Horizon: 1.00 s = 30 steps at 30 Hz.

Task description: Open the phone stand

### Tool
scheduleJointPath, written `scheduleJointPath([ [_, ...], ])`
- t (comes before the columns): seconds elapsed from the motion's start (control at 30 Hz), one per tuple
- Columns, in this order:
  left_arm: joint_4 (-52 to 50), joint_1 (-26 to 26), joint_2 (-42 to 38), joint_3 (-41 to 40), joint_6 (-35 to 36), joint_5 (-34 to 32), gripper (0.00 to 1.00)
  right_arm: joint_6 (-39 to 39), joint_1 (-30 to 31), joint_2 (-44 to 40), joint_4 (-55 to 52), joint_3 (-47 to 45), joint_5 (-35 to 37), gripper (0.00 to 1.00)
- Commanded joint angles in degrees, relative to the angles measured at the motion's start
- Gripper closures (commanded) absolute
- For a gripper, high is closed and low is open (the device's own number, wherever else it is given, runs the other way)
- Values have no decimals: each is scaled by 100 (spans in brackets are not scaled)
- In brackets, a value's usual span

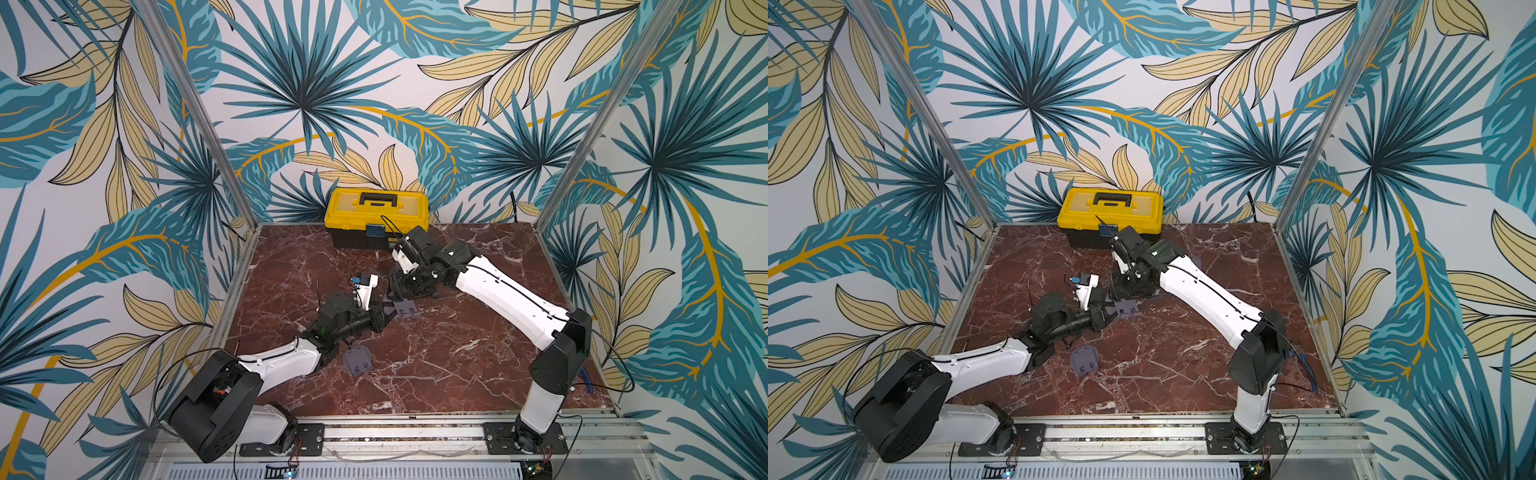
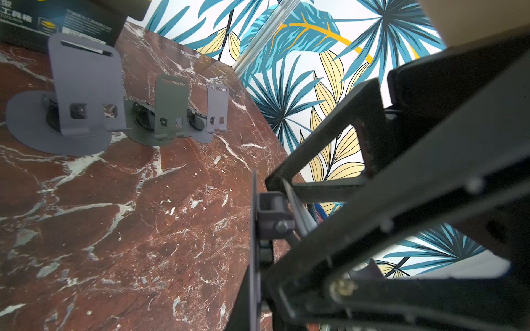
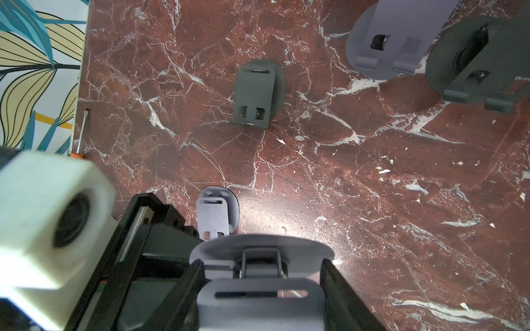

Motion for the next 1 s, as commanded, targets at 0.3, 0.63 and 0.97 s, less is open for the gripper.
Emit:
scheduleJointPath([
  [0.3,249,-7,142,137,-241,-209,100,22,26,-129,48,-7,308,60],
  [0.63,249,25,361,85,-593,-609,100,282,26,-558,529,-469,689,63],
  [0.97,252,148,525,-7,-822,-737,100,298,26,-734,626,-541,938,64],
])
